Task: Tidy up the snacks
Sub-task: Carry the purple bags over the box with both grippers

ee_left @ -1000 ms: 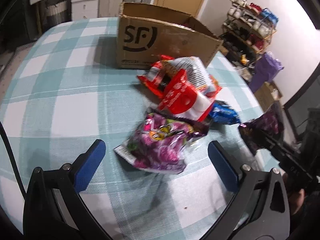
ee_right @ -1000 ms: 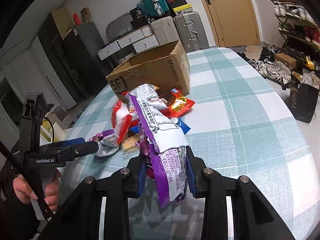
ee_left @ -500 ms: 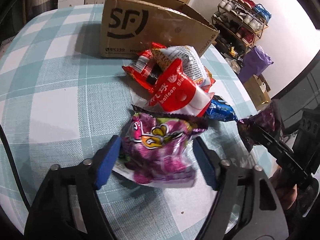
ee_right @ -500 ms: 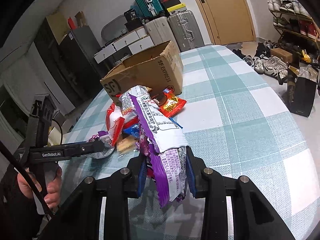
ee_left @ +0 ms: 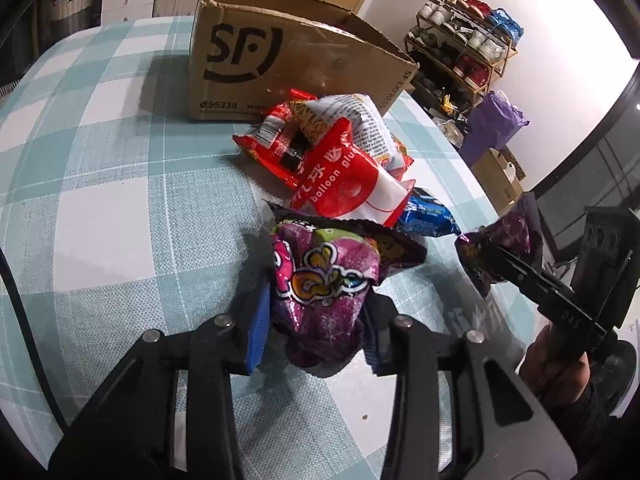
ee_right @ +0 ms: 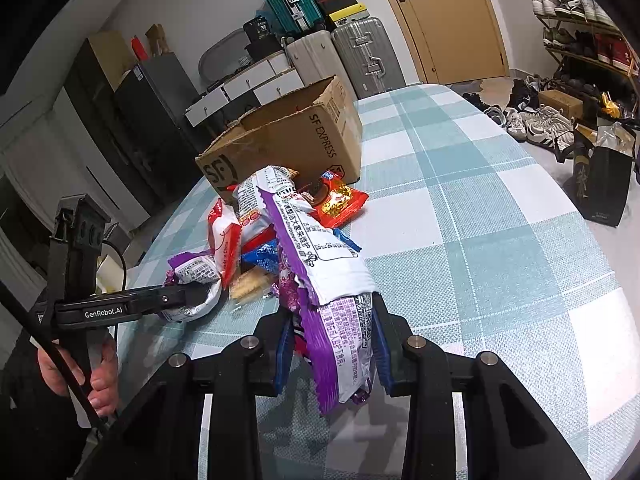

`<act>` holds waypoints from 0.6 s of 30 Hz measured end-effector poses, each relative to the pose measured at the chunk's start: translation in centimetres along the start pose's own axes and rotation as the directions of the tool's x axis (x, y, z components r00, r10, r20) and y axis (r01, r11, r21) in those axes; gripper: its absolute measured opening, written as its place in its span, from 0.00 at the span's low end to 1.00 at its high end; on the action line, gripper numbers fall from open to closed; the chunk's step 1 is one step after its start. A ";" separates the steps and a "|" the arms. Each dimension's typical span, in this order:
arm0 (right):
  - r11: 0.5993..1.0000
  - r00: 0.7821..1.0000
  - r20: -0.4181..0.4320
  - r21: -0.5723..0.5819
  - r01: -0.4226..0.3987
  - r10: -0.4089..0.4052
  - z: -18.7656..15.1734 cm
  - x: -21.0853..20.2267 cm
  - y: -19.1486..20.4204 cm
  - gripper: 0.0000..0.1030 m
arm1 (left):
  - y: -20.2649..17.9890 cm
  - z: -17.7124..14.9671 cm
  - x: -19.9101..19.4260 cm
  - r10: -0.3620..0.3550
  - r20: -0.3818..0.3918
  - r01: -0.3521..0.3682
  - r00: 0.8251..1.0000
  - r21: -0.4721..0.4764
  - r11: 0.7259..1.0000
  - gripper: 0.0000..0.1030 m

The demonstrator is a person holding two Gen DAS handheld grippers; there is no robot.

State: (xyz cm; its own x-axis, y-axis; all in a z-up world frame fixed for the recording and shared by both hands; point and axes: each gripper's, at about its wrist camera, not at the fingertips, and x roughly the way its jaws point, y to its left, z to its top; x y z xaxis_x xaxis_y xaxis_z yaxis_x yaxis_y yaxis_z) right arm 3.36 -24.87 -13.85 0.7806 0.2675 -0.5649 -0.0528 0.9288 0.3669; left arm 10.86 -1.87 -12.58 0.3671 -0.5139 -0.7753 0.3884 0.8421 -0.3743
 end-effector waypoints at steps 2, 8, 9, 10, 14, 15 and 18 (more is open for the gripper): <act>1.000 1.000 0.000 -0.003 0.003 -0.003 0.0 0.0 0.0 0.32 | -0.1 -0.1 -0.4 0.000 0.006 0.000 1.000 0.005 1.000 0.33; 1.000 1.000 0.016 -0.011 0.002 -0.002 0.5 -0.5 0.2 0.32 | -0.9 0.0 -2.1 0.005 0.030 -0.006 1.000 0.024 1.000 0.33; 1.000 1.000 0.020 -0.013 0.000 0.000 0.6 -0.7 0.3 0.32 | -1.1 0.1 -2.4 0.007 0.036 -0.008 0.999 0.029 1.000 0.33; 1.000 1.000 0.025 -0.015 -0.002 0.002 0.7 -0.9 0.4 0.32 | -1.2 0.2 -2.8 0.009 0.043 -0.010 0.999 0.035 0.999 0.33; 1.000 0.999 0.043 -0.024 -0.018 0.019 1.6 -1.5 1.1 0.32 | -2.0 0.8 -4.2 0.017 0.074 -0.021 0.997 0.051 0.998 0.33; 0.999 0.998 0.048 -0.028 -0.027 0.028 1.9 -1.6 1.3 0.32 | -2.2 1.0 -4.4 0.018 0.078 -0.023 0.997 0.055 0.998 0.33; 0.998 0.997 0.061 -0.045 -0.039 0.042 2.7 -1.9 2.1 0.32 | -3.0 1.8 -5.4 0.029 0.097 -0.036 0.995 0.073 0.997 0.33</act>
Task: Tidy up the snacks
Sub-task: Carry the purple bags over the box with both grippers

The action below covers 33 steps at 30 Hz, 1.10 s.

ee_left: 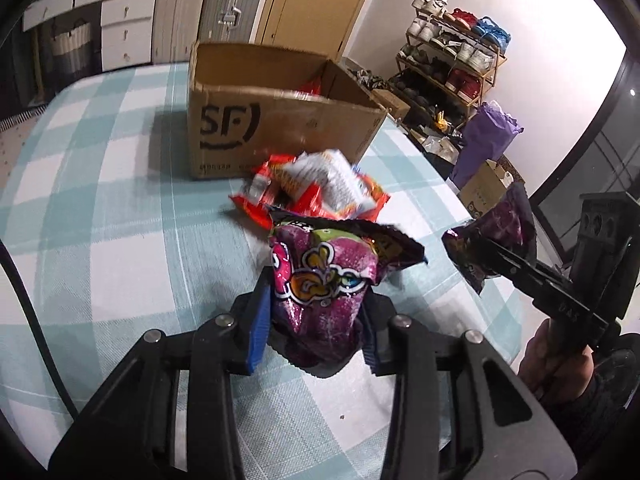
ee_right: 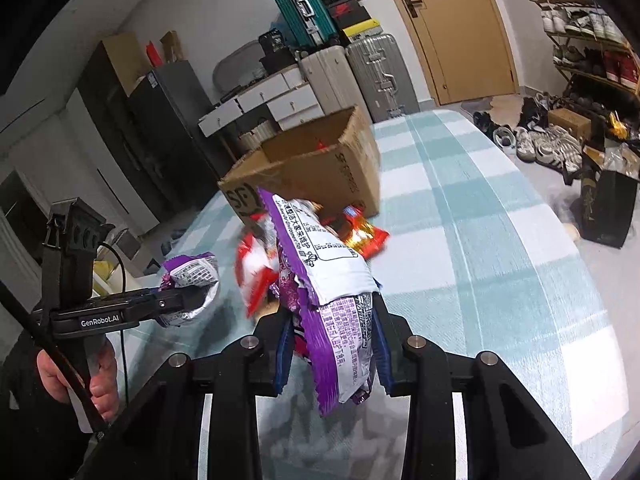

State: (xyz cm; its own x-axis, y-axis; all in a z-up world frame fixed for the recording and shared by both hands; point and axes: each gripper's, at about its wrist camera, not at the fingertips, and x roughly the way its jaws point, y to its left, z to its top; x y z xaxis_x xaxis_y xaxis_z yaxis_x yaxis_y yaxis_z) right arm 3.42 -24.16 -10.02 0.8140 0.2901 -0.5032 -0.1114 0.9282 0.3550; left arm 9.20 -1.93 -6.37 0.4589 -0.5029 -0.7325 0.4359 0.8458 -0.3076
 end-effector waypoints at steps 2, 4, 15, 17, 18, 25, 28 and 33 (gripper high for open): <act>1.000 1.000 0.009 -0.009 -0.017 0.017 0.8 -0.1 0.5 0.32 | -0.6 0.6 -0.7 0.015 0.021 -0.016 1.000 0.018 1.000 0.33; 1.000 1.000 0.020 -0.022 -0.020 0.021 1.6 -0.2 1.1 0.32 | -1.1 1.3 -1.4 0.025 0.045 -0.027 0.999 0.032 0.999 0.33; 0.989 0.992 0.076 -0.114 -0.091 0.100 7.9 -0.6 4.8 0.32 | -4.4 6.9 -6.3 0.054 0.153 -0.073 0.987 0.125 0.989 0.34; 0.987 0.990 0.091 -0.127 -0.100 0.112 9.3 -0.9 5.3 0.32 | -4.9 8.3 -7.0 0.052 0.165 -0.075 0.985 0.138 0.988 0.34; 0.986 0.989 0.099 -0.133 -0.100 0.114 10.0 -0.9 5.6 0.32 | -5.1 9.0 -7.3 0.051 0.169 -0.075 0.984 0.140 0.987 0.34; 0.984 0.985 0.126 -0.147 -0.102 0.121 14.2 -0.5 6.4 0.32 | -5.5 14.0 -8.7 0.049 0.191 -0.076 0.980 0.135 0.988 0.34; 0.986 0.985 0.130 -0.142 -0.093 0.111 15.7 0.3 6.4 0.32 | -5.2 16.5 -8.7 0.033 0.180 -0.051 0.983 0.096 0.994 0.34; 0.986 0.986 0.133 -0.145 -0.082 0.102 18.7 1.9 6.7 0.32 | -4.8 20.6 -7.9 0.037 0.179 -0.050 0.983 0.072 0.996 0.34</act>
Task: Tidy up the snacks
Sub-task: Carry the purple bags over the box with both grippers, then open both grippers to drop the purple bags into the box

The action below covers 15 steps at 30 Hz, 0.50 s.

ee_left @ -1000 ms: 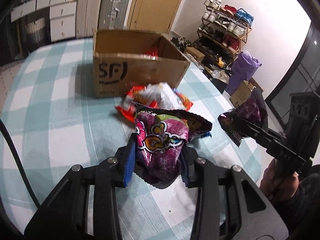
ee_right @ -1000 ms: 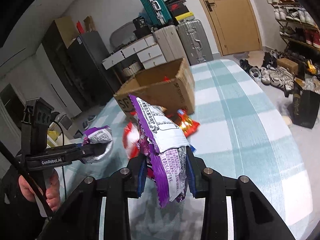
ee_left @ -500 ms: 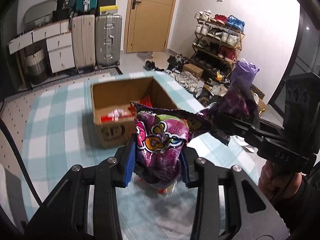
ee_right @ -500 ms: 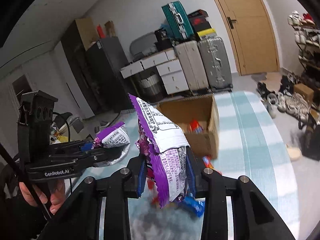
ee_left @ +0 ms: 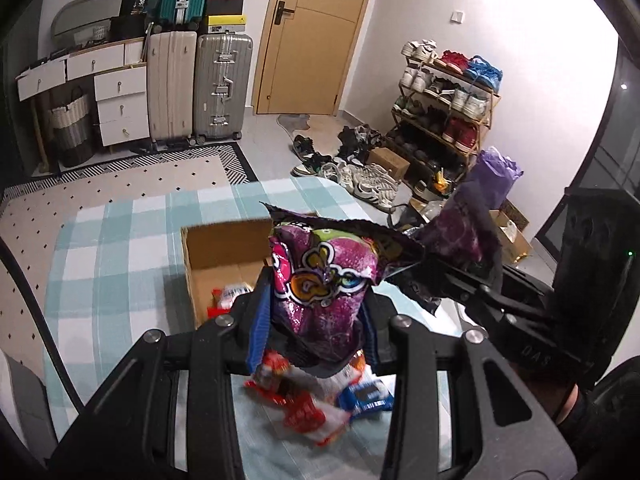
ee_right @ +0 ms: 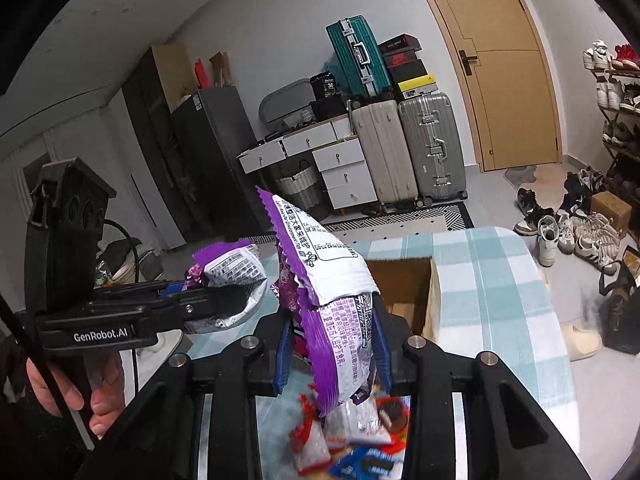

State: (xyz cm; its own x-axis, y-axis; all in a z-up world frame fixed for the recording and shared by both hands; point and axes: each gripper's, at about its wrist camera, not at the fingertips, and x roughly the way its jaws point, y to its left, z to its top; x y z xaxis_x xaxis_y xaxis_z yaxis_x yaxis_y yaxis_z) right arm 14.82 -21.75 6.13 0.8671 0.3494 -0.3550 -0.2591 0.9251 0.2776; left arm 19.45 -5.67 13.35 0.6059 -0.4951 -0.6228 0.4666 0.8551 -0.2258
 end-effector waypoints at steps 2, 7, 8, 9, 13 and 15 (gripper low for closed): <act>1.000 1.000 0.000 -0.010 0.004 -0.004 1.2 1.0 0.0 0.32 | 0.5 1.3 1.0 0.005 -0.006 -0.005 1.000 -0.007 1.000 0.34; 0.999 0.999 -0.022 -0.043 0.026 -0.027 3.5 4.2 -0.3 0.32 | 1.9 3.6 4.0 0.040 -0.024 -0.041 0.999 -0.013 0.999 0.34; 0.999 0.999 -0.027 -0.043 0.029 -0.030 3.8 4.9 -0.5 0.32 | 2.3 3.9 4.7 0.044 -0.028 -0.044 0.999 -0.018 0.999 0.34; 0.999 0.999 -0.033 -0.043 0.030 -0.032 4.1 5.5 -0.7 0.32 | 2.6 4.3 5.5 0.048 -0.035 -0.049 0.998 -0.021 0.999 0.34; 0.999 0.997 -0.057 -0.029 0.043 -0.045 4.5 8.1 -1.9 0.32 | 4.2 4.5 9.1 0.066 -0.067 -0.068 0.996 -0.028 0.997 0.34; 0.998 0.996 -0.066 -0.026 0.054 -0.055 4.6 9.5 -2.6 0.32 | 5.1 4.3 11.0 0.069 -0.088 -0.073 0.994 -0.039 0.997 0.34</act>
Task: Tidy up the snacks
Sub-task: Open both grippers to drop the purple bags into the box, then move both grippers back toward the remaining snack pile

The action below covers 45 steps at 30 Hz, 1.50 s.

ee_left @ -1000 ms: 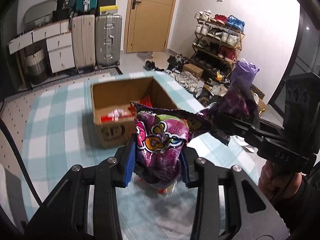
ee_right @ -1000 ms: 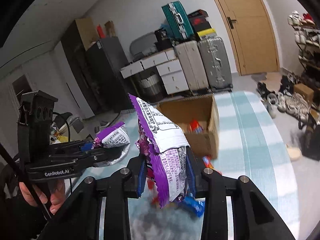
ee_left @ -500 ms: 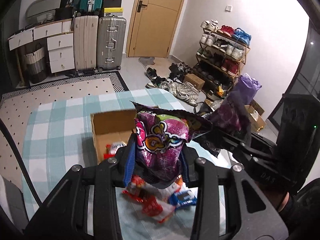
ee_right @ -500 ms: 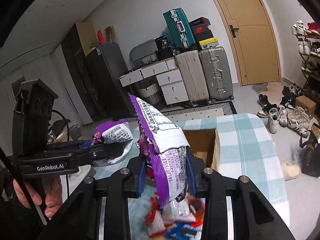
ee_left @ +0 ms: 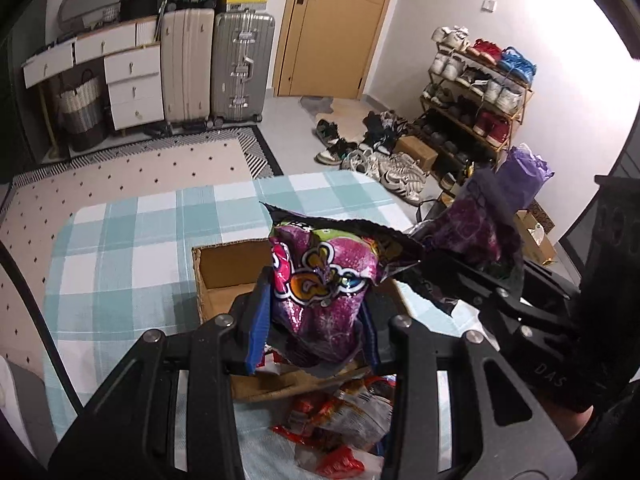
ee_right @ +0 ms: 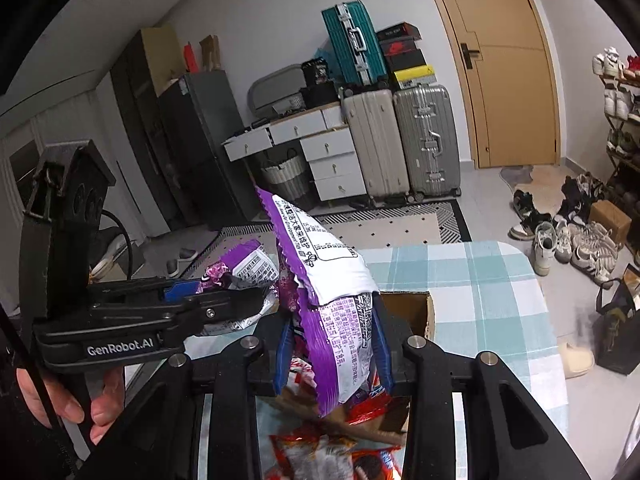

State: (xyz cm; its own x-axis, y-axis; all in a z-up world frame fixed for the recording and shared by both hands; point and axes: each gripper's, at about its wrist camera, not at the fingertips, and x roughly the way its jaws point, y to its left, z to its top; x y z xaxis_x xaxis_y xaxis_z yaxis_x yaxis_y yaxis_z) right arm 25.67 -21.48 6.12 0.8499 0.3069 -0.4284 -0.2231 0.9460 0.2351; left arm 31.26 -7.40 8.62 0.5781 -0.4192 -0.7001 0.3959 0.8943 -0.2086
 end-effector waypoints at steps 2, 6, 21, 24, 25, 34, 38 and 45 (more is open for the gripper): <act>1.000 1.000 -0.013 -0.008 0.015 -0.015 -0.1 1.4 -0.4 0.33 | 0.9 -0.5 2.0 -0.002 -0.017 0.002 1.000 -0.010 1.000 0.34; 0.999 0.998 -0.054 -0.013 0.042 -0.043 -0.7 4.5 -1.2 0.33 | 2.4 -1.2 5.4 -0.021 -0.054 0.019 0.998 -0.039 0.999 0.35; 0.999 0.999 -0.013 0.007 0.048 -0.048 -2.5 4.9 -3.5 0.64 | 4.8 -3.5 6.4 -0.011 -0.034 0.008 0.999 -0.082 0.997 0.78; 0.999 0.999 0.017 0.003 0.049 -0.049 -2.3 3.1 -3.4 0.64 | 4.3 -4.0 4.5 0.007 -0.001 -0.007 1.000 -0.070 0.997 0.78; 0.999 0.998 0.029 0.002 0.053 -0.053 -2.2 2.4 -3.2 0.64 | 4.2 -4.2 4.0 0.014 0.007 -0.014 1.000 -0.067 0.998 0.79; 0.999 0.996 0.079 -0.023 0.048 -0.046 -2.3 -2.5 -1.3 0.68 | 2.7 -6.0 -1.2 0.088 0.076 -0.084 0.993 -0.049 0.995 0.81; 0.998 0.995 0.086 -0.034 0.045 -0.042 -2.5 -4.2 -0.2 0.72 | 1.8 -6.9 -3.2 0.142 0.113 -0.139 0.983 -0.027 0.990 0.84; 0.998 0.992 0.121 -0.057 0.037 -0.030 -3.2 -7.8 1.3 0.86 | 0.1 -9.0 -6.7 0.179 0.162 -0.179 0.970 -0.016 0.984 0.98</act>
State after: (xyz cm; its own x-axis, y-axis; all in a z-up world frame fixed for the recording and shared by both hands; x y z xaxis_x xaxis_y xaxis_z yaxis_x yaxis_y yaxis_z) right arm 17.22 -22.32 6.94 0.9076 0.2637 -0.3266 -0.2183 0.9611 0.1693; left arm 20.98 -3.10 7.13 0.7473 -0.2720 -0.6062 0.2748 0.9572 -0.0907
